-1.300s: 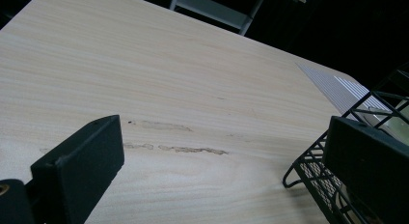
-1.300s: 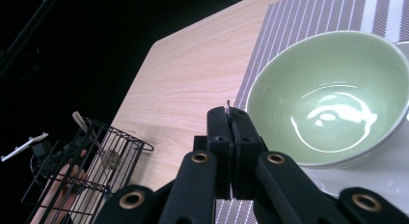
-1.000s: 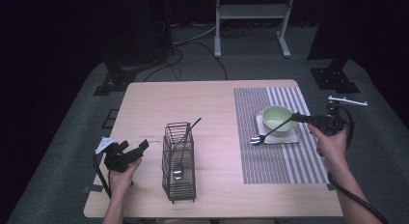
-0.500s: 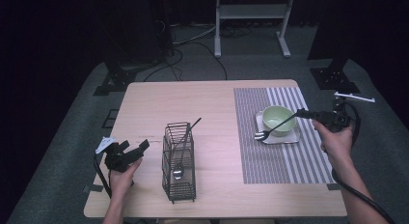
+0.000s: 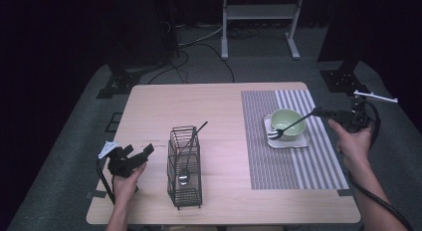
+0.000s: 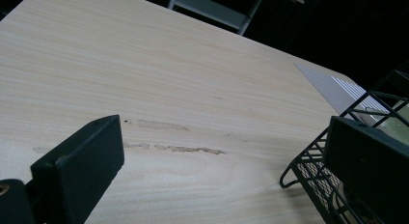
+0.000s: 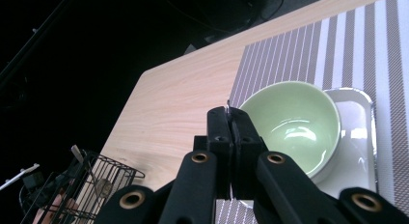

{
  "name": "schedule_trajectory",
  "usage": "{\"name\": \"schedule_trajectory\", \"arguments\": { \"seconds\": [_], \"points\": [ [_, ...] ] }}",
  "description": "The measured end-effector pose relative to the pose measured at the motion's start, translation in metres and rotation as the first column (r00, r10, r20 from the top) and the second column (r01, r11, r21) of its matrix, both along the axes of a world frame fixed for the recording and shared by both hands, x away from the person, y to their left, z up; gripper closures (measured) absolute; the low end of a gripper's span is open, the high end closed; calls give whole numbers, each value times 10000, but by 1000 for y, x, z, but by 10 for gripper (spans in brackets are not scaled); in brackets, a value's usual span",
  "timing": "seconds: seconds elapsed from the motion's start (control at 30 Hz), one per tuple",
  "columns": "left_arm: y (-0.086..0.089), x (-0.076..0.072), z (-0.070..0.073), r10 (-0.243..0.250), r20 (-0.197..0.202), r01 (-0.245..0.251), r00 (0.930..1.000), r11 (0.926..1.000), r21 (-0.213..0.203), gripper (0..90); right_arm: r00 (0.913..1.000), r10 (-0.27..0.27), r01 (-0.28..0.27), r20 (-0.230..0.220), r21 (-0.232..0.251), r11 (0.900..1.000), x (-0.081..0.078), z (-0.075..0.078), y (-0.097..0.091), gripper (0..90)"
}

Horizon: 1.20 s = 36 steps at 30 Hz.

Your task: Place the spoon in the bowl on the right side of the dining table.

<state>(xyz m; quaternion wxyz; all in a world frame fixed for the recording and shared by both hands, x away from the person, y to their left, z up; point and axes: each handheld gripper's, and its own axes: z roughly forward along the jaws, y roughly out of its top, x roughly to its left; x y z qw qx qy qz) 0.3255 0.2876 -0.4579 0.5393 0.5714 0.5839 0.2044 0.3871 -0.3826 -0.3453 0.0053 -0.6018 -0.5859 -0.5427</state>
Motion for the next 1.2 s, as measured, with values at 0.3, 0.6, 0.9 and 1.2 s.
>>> {"name": "schedule_trajectory", "arguments": {
  "seconds": [0.3,0.6,0.9,1.2],
  "points": [
    [0,0,0,9,6,-9,10000,10000,-52,1,9994,-300,300,147,-58,9995,0,6,-7,883],
    [1,-1,0,13,1,-13,10000,10000,-89,1,9981,-566,568,234,-88,9983,-1,10,-14,883],
    [1,0,0,10,-5,-10,10000,9999,-152,1,9970,-742,745,221,-131,9971,-3,10,-22,883],
    [0,-1,0,12,2,-12,10000,9999,-131,1,9940,-1082,1085,178,-177,9939,-4,9,-32,882]
  ]
}}
